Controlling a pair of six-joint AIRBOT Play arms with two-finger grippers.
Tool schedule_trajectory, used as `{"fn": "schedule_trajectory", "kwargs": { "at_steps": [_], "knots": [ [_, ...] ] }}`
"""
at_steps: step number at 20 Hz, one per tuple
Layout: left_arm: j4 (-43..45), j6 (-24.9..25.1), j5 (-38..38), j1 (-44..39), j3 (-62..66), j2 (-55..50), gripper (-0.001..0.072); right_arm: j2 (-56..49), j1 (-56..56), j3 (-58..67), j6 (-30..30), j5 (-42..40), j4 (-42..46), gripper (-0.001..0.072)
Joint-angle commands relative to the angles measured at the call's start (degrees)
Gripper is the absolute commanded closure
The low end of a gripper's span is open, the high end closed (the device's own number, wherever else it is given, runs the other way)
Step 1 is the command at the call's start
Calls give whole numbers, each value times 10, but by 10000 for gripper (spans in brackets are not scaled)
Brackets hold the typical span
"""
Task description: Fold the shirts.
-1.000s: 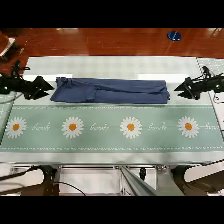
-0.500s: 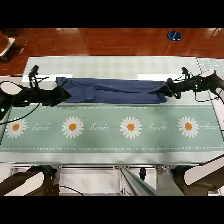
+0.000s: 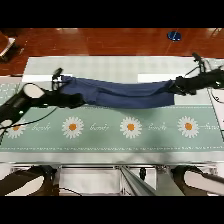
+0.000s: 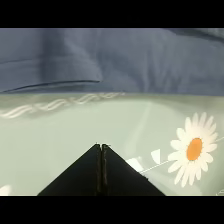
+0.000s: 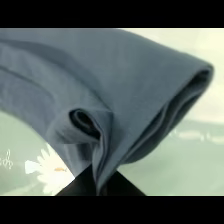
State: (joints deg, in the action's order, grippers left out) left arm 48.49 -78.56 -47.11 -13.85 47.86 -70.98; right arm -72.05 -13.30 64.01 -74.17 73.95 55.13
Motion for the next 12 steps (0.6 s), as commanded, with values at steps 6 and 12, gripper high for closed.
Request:
{"fn": "schedule_trajectory", "kwargs": {
  "at_steps": [6,12],
  "knots": [
    [-7,-28,51,-229,247,-234,682,355,1,-169,-70,4,5,693],
    [-24,-109,-38,-327,442,-418,682,381,4,-169,-66,26,-56,693]
  ]
}}
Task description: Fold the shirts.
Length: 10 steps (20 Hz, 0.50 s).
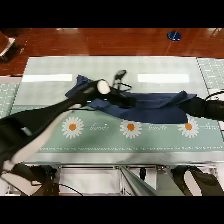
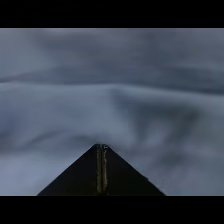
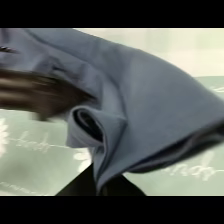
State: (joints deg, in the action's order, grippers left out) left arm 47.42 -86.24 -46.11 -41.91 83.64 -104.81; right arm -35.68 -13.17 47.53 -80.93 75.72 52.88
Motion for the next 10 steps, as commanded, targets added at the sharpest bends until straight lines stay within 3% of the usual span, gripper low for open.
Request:
{"fn": "schedule_trajectory", "kwargs": {
  "at_steps": [1,5,10],
  "knots": [
    [-21,-32,-62,-61,102,-97,682,17,2,-4,2,6,-37,693],
    [-24,-20,-89,-73,146,-109,682,17,2,-4,2,-5,-35,693],
    [54,-18,-190,76,156,-31,681,12,2,13,-2,-18,-40,694]
  ]
}}
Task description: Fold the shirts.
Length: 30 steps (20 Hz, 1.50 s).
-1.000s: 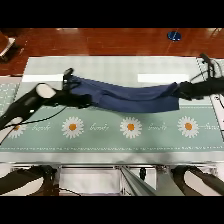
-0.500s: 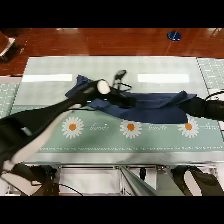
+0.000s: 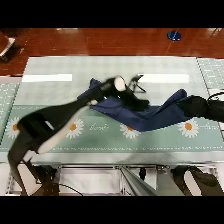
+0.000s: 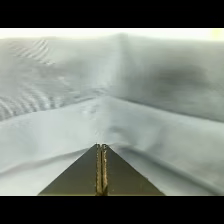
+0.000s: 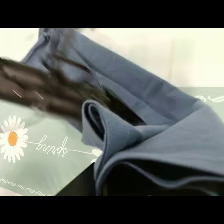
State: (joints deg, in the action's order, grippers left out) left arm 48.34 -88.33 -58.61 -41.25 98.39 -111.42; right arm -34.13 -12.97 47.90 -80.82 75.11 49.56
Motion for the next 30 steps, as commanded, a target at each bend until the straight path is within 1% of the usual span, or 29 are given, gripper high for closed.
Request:
{"fn": "schedule_trajectory", "kwargs": {
  "at_steps": [1,4,7,10,12,14,17,19,21,24,25,26,27,28,30],
  "knots": [
    [64,4,-85,110,0,64,681,-11,1,12,-2,-14,-22,693],
    [100,15,-111,222,-67,185,681,-54,34,14,14,-30,-63,693],
    [100,39,-83,301,-211,361,681,-130,127,20,35,-113,-110,693],
    [99,38,-11,322,-390,545,681,-254,231,94,50,-177,-122,693],
    [74,36,17,318,-502,649,681,-359,288,177,53,-191,-121,693],
    [31,36,30,316,-593,728,681,-464,327,263,52,-191,-121,693],
    [-8,31,32,316,-679,793,681,-592,363,373,29,-188,-122,693],
    [-9,27,31,316,-701,800,681,-657,377,429,7,-187,-122,693],
    [-9,28,40,316,-705,796,681,-706,390,472,-17,-183,-122,693],
    [-9,28,76,316,-706,795,681,-758,411,528,-47,-178,-125,693],
    [-9,28,88,316,-706,794,681,-768,417,540,-50,-182,-129,641],
    [-9,28,97,316,-706,792,681,-773,421,545,-49,-194,-134,397],
    [-9,28,103,316,-706,788,681,-774,421,546,-37,-207,-139,300],
    [-9,28,105,316,-706,784,681,-773,414,553,-35,-206,-139,300],
    [-9,28,101,316,-706,772,681,-772,384,587,-36,-158,-150,300]
  ]
}}
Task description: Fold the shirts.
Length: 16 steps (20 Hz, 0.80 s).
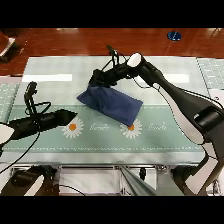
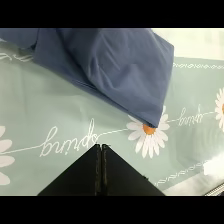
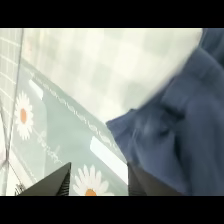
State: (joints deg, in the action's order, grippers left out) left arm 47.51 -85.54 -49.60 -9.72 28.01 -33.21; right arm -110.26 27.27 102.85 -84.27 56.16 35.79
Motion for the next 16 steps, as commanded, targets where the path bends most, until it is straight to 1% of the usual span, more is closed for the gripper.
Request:
{"fn": "schedule_trajectory", "kwargs": {
  "at_steps": [1,3,4,5,7,8,9,10,12,13,14,15,16],
  "knots": [
    [-1,0,9,0,-2,-16,681,-6,-40,53,-2,65,-19,300],
    [0,0,10,0,-2,-27,681,31,-95,61,0,129,-20,301],
    [0,0,10,0,-2,-32,681,61,-125,61,6,166,-5,301],
    [0,0,10,0,-2,-36,681,93,-151,61,7,199,35,301],
    [0,3,11,0,-3,-41,681,170,-189,54,5,257,186,301],
    [0,4,12,0,-5,-41,681,215,-201,30,-6,268,274,302],
    [0,7,12,0,-8,-42,681,262,-208,-12,-17,260,346,303],
    [0,11,12,0,-11,-42,681,316,-214,-78,-33,231,403,307],
    [0,11,13,0,-18,-44,681,426,-215,-249,-68,136,464,309],
    [0,11,17,0,-22,-44,681,476,-215,-340,-103,84,468,309],
    [0,11,17,0,-26,-45,681,526,-215,-441,-157,23,464,309],
    [0,11,19,0,-30,-46,681,565,-214,-538,-230,-42,435,309],
    [0,11,27,0,-35,-49,681,588,-214,-620,-268,-103,376,308]
  ]
}}
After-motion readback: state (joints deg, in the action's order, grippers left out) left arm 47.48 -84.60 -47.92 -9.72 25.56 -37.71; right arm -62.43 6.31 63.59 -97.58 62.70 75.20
